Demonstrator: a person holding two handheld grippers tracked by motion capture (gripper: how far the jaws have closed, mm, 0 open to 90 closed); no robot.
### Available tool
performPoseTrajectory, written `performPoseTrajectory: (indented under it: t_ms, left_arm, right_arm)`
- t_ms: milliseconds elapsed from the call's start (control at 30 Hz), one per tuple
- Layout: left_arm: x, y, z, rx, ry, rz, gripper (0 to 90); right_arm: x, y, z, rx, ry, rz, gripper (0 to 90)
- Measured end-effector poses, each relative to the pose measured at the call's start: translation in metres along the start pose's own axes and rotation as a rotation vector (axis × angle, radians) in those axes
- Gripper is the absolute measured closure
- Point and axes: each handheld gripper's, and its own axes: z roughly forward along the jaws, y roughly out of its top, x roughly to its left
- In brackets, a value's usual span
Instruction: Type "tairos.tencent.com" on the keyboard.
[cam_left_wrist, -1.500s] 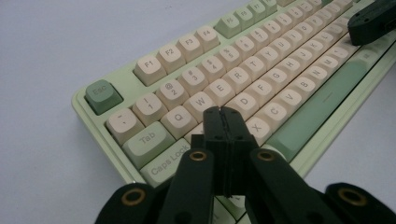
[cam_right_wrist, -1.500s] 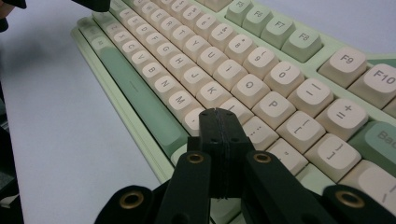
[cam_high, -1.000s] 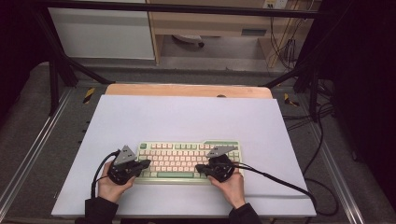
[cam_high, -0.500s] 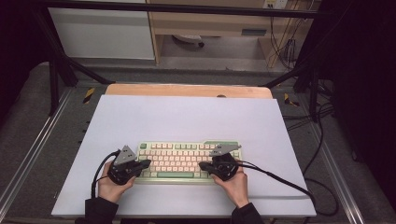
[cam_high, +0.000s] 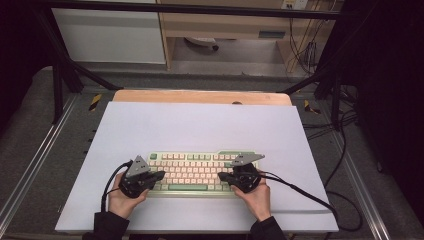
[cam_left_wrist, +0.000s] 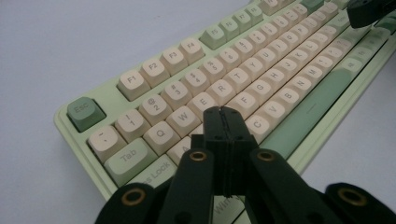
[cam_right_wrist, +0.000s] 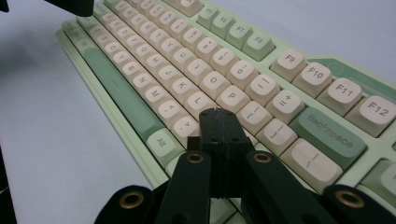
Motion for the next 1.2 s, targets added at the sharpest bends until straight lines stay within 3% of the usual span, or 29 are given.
performPoseTrajectory:
  t_ms: [600,1200]
  left_arm:
    - [-0.020,0.007,0.018,0.027,-0.033,0.044,89.8]
    - [-0.025,0.007,0.028,0.046,-0.034,0.053,89.7]
  right_arm:
    - [-0.003,-0.002,-0.006,-0.006,-0.010,0.002,90.0]
    - [-0.002,-0.002,-0.005,-0.004,-0.008,0.006,90.0]
